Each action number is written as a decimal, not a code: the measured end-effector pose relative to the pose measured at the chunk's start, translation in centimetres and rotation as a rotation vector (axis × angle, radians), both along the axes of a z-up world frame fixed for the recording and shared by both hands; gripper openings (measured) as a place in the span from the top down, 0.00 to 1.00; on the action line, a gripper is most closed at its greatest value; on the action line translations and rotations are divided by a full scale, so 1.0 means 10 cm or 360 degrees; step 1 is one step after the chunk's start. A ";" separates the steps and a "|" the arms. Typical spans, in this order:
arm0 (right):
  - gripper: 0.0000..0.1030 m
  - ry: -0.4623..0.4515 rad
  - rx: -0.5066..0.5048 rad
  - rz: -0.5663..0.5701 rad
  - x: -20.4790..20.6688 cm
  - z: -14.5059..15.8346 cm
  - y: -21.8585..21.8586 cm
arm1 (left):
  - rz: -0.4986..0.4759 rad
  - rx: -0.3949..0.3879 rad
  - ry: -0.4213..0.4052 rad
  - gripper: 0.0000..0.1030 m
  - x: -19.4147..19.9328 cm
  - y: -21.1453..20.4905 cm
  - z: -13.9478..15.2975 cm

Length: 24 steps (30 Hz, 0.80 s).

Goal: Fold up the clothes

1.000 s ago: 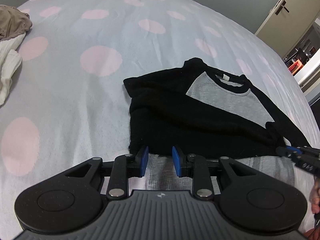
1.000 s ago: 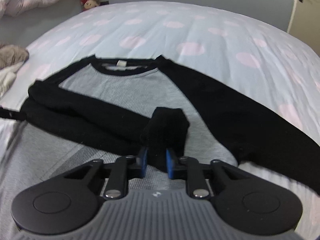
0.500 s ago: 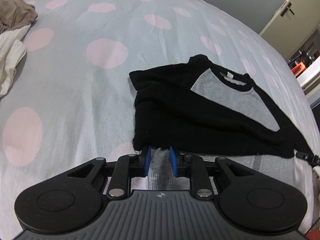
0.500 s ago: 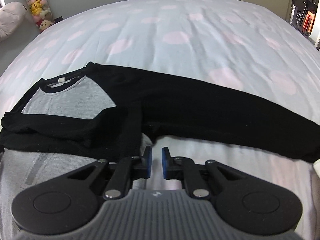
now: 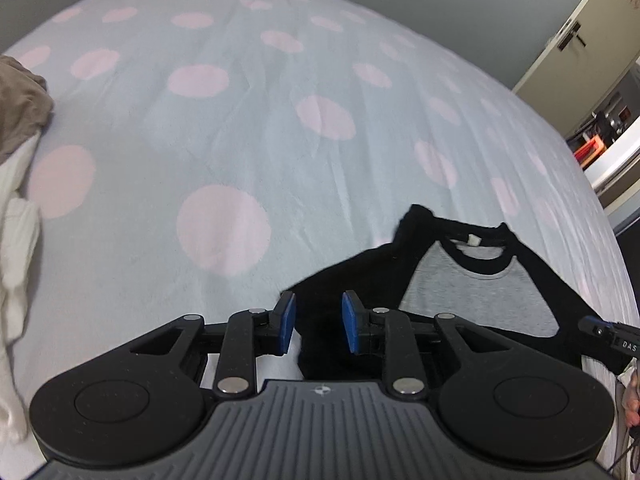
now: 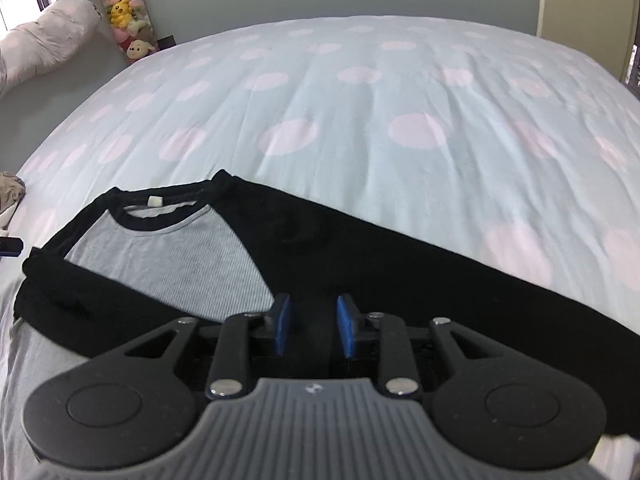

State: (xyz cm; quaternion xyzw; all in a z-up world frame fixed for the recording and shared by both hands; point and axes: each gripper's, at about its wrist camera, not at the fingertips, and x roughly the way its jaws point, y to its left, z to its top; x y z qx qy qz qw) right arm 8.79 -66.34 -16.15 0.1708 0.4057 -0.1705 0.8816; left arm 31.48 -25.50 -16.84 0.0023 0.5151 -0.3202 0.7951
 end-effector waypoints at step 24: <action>0.94 -0.0098 -0.0022 -0.0148 0.18 -0.15 -0.30 | 0.0069 -0.0005 -0.0213 0.98 0.02 -0.04 -0.03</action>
